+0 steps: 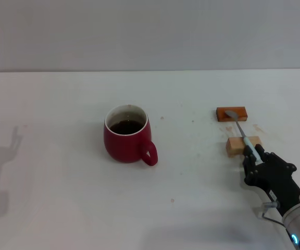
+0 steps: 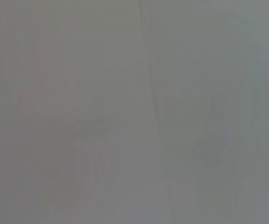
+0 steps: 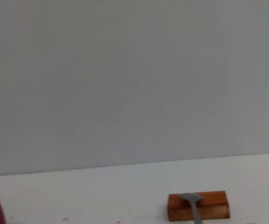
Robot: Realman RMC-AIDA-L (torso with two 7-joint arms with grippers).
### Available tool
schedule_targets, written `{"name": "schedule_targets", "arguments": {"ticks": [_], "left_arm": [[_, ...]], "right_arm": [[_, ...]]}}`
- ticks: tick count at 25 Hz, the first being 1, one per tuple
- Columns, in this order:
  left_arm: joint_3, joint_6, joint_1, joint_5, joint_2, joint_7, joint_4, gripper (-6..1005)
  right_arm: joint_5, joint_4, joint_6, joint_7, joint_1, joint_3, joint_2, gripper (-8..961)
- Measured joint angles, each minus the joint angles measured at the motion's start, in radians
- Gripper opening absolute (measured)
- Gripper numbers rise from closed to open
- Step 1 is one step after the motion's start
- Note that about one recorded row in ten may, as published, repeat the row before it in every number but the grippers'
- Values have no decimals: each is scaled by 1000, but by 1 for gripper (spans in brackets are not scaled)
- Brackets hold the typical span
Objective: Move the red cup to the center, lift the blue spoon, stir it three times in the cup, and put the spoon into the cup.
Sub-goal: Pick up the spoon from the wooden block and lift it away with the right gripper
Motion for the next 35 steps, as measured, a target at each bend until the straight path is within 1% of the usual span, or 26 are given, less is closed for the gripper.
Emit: {"name": "schedule_targets", "arguments": {"ticks": [4, 9, 12, 15, 16, 20, 22, 23, 24, 25, 26, 27, 28, 29, 30, 33, 34, 35], "left_arm": [[-2, -5, -3, -3, 0, 0, 6, 834], [-4, -7, -3, -3, 0, 0, 6, 833], [-3, -7, -4, -3, 0, 0, 6, 833], [-2, -7, -5, -4, 0, 0, 6, 833], [-2, -7, -6, -5, 0, 0, 6, 833], [-2, -8, -6, -5, 0, 0, 6, 834], [-1, -8, -5, -5, 0, 0, 6, 834], [-1, -8, -4, -5, 0, 0, 6, 833], [-1, -8, -4, -5, 0, 0, 6, 833], [-1, -8, -2, -5, 0, 0, 6, 833], [-1, -8, -2, -5, 0, 0, 6, 833], [-1, -8, -2, -5, 0, 0, 6, 833], [-1, -8, -2, -5, 0, 0, 6, 833], [-1, -8, -2, -5, 0, 0, 6, 833], [-1, -8, -2, -5, 0, 0, 6, 833], [-2, -8, -1, -5, 0, 0, 6, 833], [-3, -8, -2, -5, 0, 0, 6, 833], [-3, -8, -2, -5, 0, 0, 6, 834]], "right_arm": [[-4, 0, 0, -7, -6, 13, -1, 262], [-4, -1, -6, -12, -9, 12, -2, 159], [-5, 1, -7, -19, -9, 11, -1, 159], [-3, 29, -15, -66, -11, 15, -3, 159], [-1, 52, -30, -87, -12, 16, -8, 159], [-2, 75, -48, -91, -12, 17, -16, 159], [-4, 99, -55, -91, -11, 17, -27, 159], [-4, 118, -56, -92, -10, 17, -37, 159], [-4, 172, -57, -97, -4, 19, -68, 159], [-3, 206, -57, -109, -2, 23, -84, 159], [-1, 248, -55, -137, -1, 36, -104, 159], [-1, 248, -55, -137, -1, 36, -104, 159], [0, 290, -50, -173, -3, 51, -122, 159], [1, 394, -31, -268, -10, 93, -168, 160], [1, 394, -31, -268, -10, 93, -168, 160], [2, 546, 28, -379, -20, 157, -241, 160], [3, 647, 89, -467, -34, 215, -282, 160], [3, 647, 89, -467, -34, 215, -282, 160]]}}
